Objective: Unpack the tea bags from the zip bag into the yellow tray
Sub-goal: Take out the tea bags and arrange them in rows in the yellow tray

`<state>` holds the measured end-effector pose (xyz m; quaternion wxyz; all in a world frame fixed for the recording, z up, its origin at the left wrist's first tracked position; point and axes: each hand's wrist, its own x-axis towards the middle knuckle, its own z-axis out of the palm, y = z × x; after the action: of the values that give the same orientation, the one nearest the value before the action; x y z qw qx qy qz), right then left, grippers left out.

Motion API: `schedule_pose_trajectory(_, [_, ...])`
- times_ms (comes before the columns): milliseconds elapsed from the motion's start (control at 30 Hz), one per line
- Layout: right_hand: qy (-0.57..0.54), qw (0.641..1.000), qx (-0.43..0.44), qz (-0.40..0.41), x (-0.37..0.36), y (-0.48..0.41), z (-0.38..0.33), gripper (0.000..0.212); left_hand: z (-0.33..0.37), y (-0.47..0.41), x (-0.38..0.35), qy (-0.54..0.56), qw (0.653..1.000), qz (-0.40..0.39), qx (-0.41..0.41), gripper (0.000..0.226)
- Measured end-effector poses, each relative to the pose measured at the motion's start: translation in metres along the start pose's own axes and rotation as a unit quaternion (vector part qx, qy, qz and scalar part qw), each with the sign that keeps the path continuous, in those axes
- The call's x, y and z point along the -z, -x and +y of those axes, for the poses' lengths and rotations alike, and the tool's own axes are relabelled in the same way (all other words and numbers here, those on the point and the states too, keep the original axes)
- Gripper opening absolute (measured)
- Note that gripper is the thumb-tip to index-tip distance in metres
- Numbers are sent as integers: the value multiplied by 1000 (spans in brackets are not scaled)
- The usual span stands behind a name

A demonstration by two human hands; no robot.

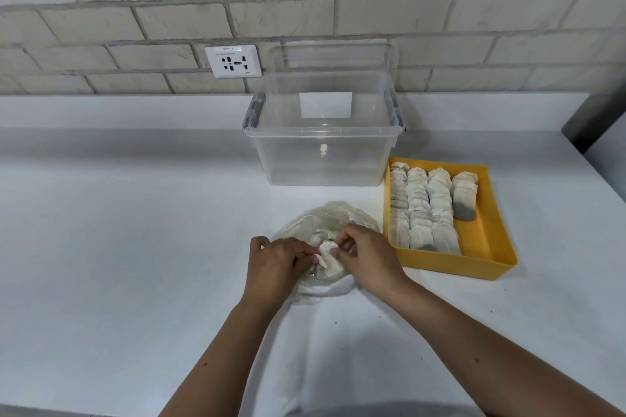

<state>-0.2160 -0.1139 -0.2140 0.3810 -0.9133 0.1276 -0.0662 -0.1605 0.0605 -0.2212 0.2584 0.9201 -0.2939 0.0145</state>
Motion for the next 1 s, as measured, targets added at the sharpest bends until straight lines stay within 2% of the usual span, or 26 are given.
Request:
schedule_pose_trajectory(100, [1,999,12,30,7,8,-4,8,-1,1,3,66,997,22,13,11])
schedule_pose_trajectory(200, [-5,995,41,86,20,17,-13,8,5,1,14,158,982,100,28,12])
schedule_pose_trajectory(300, [-22,990,56,129,41,27,-24,9,22,2,33,256,953,106,122,8])
schedule_pose_trajectory(367, [-102,989,31,102,54,31,-28,8,30,2,42,310,930,103,168,11])
schedule_pose_trajectory(467, [-242,970,-21,14,63,33,-35,5,37,1,50,402,888,92,202,13])
schedule_pose_trajectory(600, [-217,976,-21,-5,54,27,-39,6,51,3,47,481,842,38,240,13])
schedule_pose_trajectory(867, [-150,988,-31,34,32,18,-38,10,56,10,46,490,833,5,257,20])
schedule_pose_trajectory(933, [-139,989,-24,33,27,16,-39,11,54,11,46,471,846,-1,250,11])
schedule_pose_trajectory(1000, [-128,991,-9,33,23,13,-36,7,45,11,44,430,866,26,254,8])
